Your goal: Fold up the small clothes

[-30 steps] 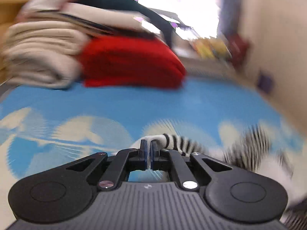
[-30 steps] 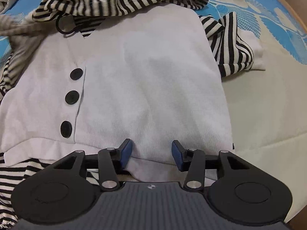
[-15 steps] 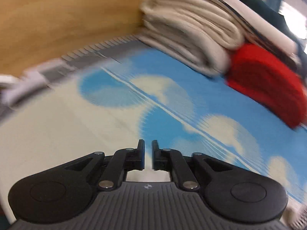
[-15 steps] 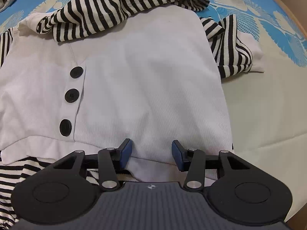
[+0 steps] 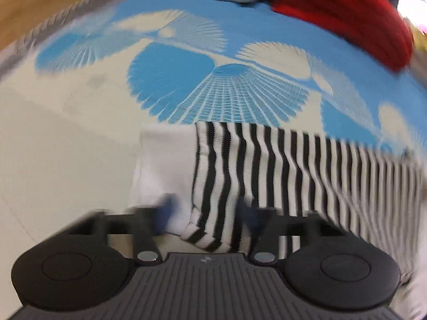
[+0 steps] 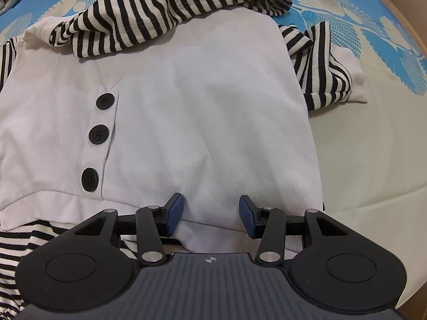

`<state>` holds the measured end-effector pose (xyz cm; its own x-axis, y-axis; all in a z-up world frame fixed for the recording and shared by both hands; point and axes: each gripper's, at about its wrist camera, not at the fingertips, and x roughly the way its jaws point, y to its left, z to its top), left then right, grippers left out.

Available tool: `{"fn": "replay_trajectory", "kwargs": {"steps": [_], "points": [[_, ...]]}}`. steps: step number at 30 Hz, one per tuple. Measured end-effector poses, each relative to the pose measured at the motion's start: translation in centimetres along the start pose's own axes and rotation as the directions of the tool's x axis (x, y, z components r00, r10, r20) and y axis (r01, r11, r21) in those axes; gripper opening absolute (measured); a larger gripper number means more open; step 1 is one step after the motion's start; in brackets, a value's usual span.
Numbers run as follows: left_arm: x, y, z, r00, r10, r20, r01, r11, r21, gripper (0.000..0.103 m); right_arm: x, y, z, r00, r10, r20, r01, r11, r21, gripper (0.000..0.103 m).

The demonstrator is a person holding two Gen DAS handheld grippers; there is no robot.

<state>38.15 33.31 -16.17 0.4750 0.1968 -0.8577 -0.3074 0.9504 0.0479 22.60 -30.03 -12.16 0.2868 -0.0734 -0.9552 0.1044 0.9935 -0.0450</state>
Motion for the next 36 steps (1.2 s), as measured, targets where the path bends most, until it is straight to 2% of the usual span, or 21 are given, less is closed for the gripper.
{"fn": "replay_trajectory", "kwargs": {"steps": [1,3,5,6,8,10,12,14,16,17,18,20,21,22,25,27,29,31,34,35,36], "points": [[-0.1,0.3,0.1,0.999,0.041,0.001,-0.041,0.999,-0.004,0.011,0.0,0.0,0.0,1.0,-0.001,0.0,0.001,1.0,0.002,0.049],[-0.5,2.7,0.5,0.988,0.154,-0.028,-0.156,0.976,-0.154,0.008,0.1,0.1,0.1,1.0,-0.002,-0.002,0.002,1.0,0.007,0.049],[-1.1,4.0,0.5,0.958,0.284,-0.046,-0.288,0.937,-0.198,0.0,0.1,0.1,0.2,1.0,-0.002,-0.003,0.002,1.0,0.01,0.049],[-1.3,4.0,0.6,0.941,0.334,-0.052,-0.338,0.925,-0.174,0.004,0.1,0.2,0.2,1.0,-0.003,-0.003,0.003,1.0,0.008,0.049],[-2.1,3.6,1.0,0.951,0.305,-0.051,-0.309,0.939,-0.152,0.017,0.1,0.2,0.2,1.0,-0.004,-0.003,0.004,1.0,0.003,0.05],[-3.9,2.4,1.2,0.962,0.271,0.035,-0.264,0.955,-0.137,0.018,0.0,0.1,0.1,1.0,0.002,-0.001,-0.002,1.0,0.005,0.05],[-5.3,0.5,1.3,0.983,0.154,0.104,-0.146,0.986,-0.078,0.019,-0.2,-0.2,0.1,1.0,0.01,0.001,-0.01,1.0,0.013,0.05],[-5.4,-1.4,0.8,0.996,0.003,0.094,0.0,1.0,-0.026,0.025,-0.6,-0.9,0.1,1.0,0.02,0.019,-0.021,0.998,0.051,0.048],[-3.9,-2.6,-0.1,0.996,-0.092,0.01,0.092,0.996,-0.008,0.027,-1.7,-2.1,0.2,0.995,0.052,0.082,-0.061,0.992,0.11,0.047],[-2.7,-3.0,-0.6,0.994,-0.092,-0.057,0.091,0.996,-0.008,0.027,-2.4,-2.8,0.3,0.99,0.061,0.124,-0.078,0.987,0.14,0.038],[-1.3,-3.2,-1.3,0.989,-0.036,-0.144,0.036,0.999,-0.002,0.03,-3.3,-3.9,0.5,0.981,0.066,0.18,-0.099,0.978,0.182,0.023],[-2.0,-4.1,-1.4,0.989,0.061,-0.138,-0.056,0.998,0.042,0.031,-4.6,-6.2,0.6,0.961,0.065,0.268,-0.138,0.954,0.265,0.012],[-3.2,-4.9,-0.9,0.989,0.086,-0.122,-0.079,0.995,0.066,0.031,-5.3,-7.7,0.6,0.947,0.054,0.316,-0.159,0.935,0.318,0.012],[-5.1,-5.5,-0.3,0.995,0.07,-0.078,-0.065,0.996,0.06,0.031,-5.9,-9.3,0.5,0.932,0.039,0.361,-0.182,0.91,0.372,0.012],[-11.3,-7.5,1.8,0.998,-0.051,0.033,0.051,0.999,0.001,0.032,-5.7,-14.2,0.9,0.904,0.03,0.427,-0.27,0.814,0.514,0.014],[-15.4,-9.0,2.2,0.987,-0.126,0.099,0.126,0.992,0.013,0.034,-3.9,-17.0,1.4,0.898,0.095,0.429,-0.356,0.73,0.583,0.02],[-18.9,-11.9,1.6,0.967,-0.203,0.152,0.19,0.978,0.09,0.038,-1.3,-19.3,2.0,0.89,0.158,0.428,-0.421,0.646,0.637,0.029],[-21.1,-14.4,0.0,0.943,-0.277,0.186,0.248,0.955,0.165,0.039,1.0,-20.2,2.7,0.895,0.182,0.408,-0.428,0.612,0.665,0.033],[-21.3,-17.7,-3.2,0.899,-0.368,0.236,0.315,0.92,0.235,0.039,3.8,-21.0,3.5,0.917,0.144,0.372,-0.383,0.574,0.724,0.036],[-20.6,-18.9,-4.0,0.904,-0.367,0.22,0.313,0.918,0.246,0.039,4.6,-21.3,3.7,0.915,0.156,0.371,-0.392,0.558,0.731,0.036],[-19.4,-20.6,-4.7,0.923,-0.343,0.173,0.294,0.921,0.254,0.038,4.9,-21.5,4.1,0.908,0.157,0.388,-0.406,0.555,0.726,0.035]]}}
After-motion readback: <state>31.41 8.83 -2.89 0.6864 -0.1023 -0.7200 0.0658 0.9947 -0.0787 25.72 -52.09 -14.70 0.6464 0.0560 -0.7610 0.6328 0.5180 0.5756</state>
